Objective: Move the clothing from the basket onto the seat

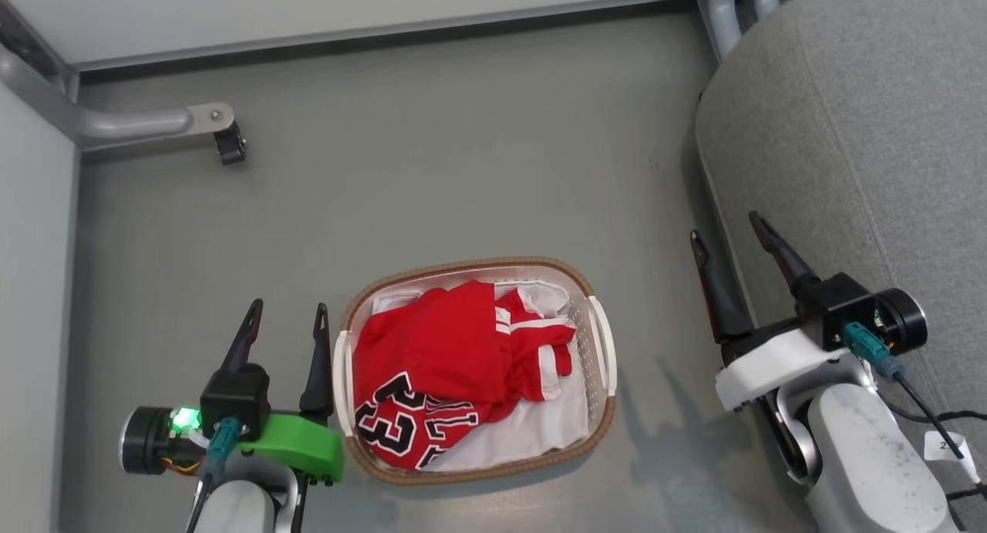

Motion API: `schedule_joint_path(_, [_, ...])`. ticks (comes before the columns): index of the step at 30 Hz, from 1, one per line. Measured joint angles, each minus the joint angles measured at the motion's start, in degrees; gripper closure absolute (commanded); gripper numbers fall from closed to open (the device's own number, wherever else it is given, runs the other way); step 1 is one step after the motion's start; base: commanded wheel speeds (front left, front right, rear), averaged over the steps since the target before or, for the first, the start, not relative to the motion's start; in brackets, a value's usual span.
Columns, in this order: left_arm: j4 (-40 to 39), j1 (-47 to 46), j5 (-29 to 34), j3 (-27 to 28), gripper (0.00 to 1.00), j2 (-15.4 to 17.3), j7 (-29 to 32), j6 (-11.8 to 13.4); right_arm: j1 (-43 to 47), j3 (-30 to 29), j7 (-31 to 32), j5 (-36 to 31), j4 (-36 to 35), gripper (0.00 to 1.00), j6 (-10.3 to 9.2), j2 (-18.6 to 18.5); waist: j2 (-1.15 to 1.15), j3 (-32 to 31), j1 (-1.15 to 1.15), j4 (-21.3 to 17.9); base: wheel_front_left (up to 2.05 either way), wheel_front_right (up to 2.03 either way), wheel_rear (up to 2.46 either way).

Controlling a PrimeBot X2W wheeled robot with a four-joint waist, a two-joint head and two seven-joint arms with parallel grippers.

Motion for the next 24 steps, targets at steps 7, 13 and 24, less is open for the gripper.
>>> schedule_joint_path(7, [3.2, -3.9, 0.6, -3.1, 0.00, -0.3, -0.1, -1.4, -3.0, -0.2, 0.0, 0.3, -3.0, 0.00, 0.00, 0.7, 0.00, 5.0, 0.00, -2.0, 0.00, 0.00, 0.00])
schedule_joint_path(13, [7.9, -7.5, 0.7, -5.5, 0.00, -0.4, -0.1, -2.1, -5.7, 0.2, 0.0, 0.3, -5.4, 0.00, 0.00, 1.0, 0.00, 9.4, 0.00, -3.7, 0.00, 0.00, 0.00])
schedule_joint_path(24, [22.5, -16.0, 2.6, -9.2, 0.00, -0.1, -0.1, -1.8, -9.1, 1.6, 0.0, 0.7, -7.4, 0.00, 0.00, 1.4, 0.00, 17.0, 0.00, -6.6, 0.00, 0.00, 0.00])
